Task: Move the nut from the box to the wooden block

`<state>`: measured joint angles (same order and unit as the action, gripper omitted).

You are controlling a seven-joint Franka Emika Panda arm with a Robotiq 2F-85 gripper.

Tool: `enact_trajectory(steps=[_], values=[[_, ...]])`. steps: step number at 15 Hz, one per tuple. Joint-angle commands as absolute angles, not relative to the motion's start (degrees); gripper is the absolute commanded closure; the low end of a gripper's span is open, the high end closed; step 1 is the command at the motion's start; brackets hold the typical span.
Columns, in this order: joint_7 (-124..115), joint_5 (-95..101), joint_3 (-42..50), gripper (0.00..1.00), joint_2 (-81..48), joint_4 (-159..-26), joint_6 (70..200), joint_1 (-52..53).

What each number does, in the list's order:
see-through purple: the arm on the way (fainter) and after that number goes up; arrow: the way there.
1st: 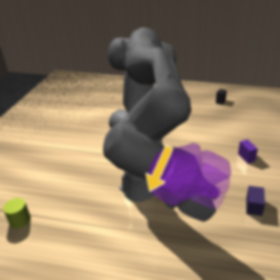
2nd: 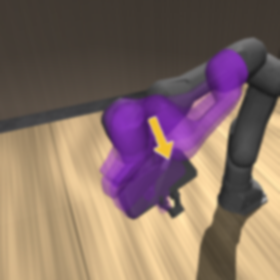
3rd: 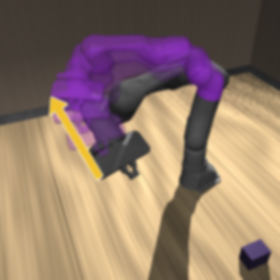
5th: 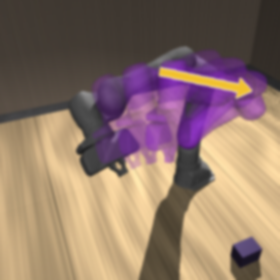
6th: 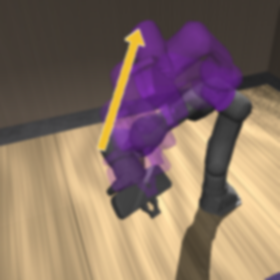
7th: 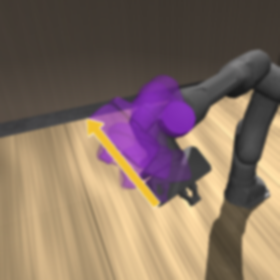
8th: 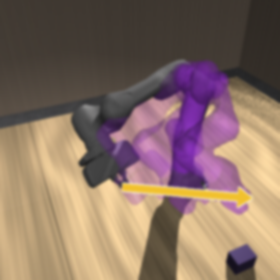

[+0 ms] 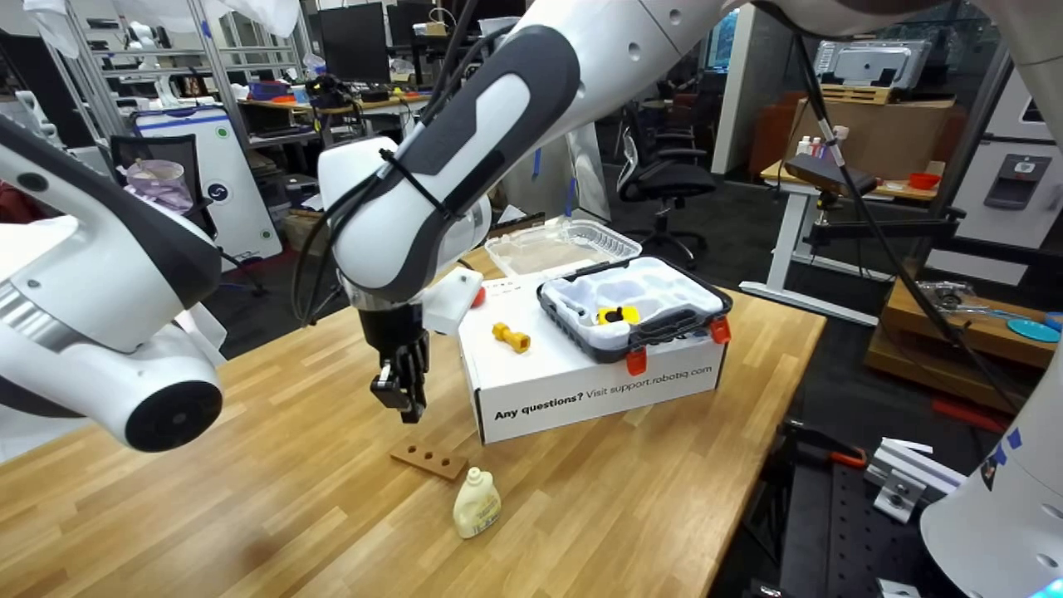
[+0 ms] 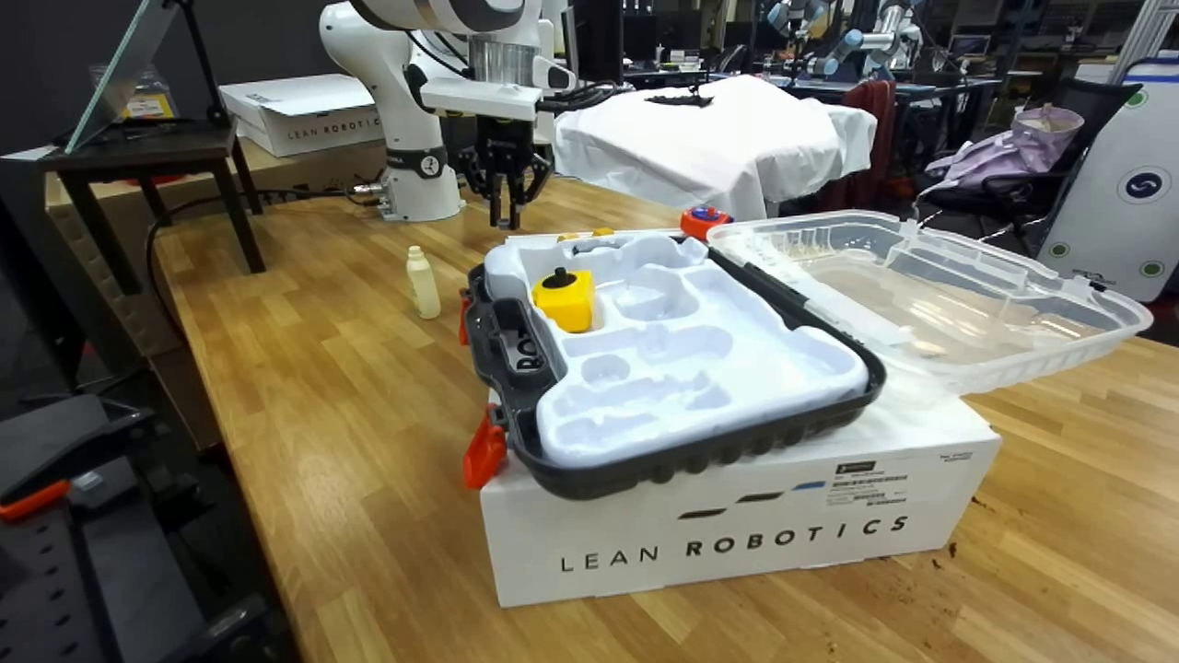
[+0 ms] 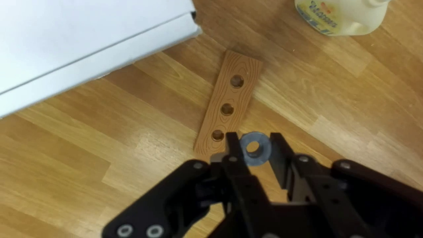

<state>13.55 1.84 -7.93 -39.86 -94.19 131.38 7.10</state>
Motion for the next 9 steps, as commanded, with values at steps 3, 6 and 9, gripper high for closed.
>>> enact_trajectory(steps=[3,6,9], values=[[13.11,2.32,-7.72,0.93,-41.51,-90.81,127.93,7.11],[13.38,2.04,-8.07,0.73,-41.02,-92.36,130.03,6.92],[13.38,2.04,-8.07,0.73,-41.23,-92.02,129.96,6.93]])
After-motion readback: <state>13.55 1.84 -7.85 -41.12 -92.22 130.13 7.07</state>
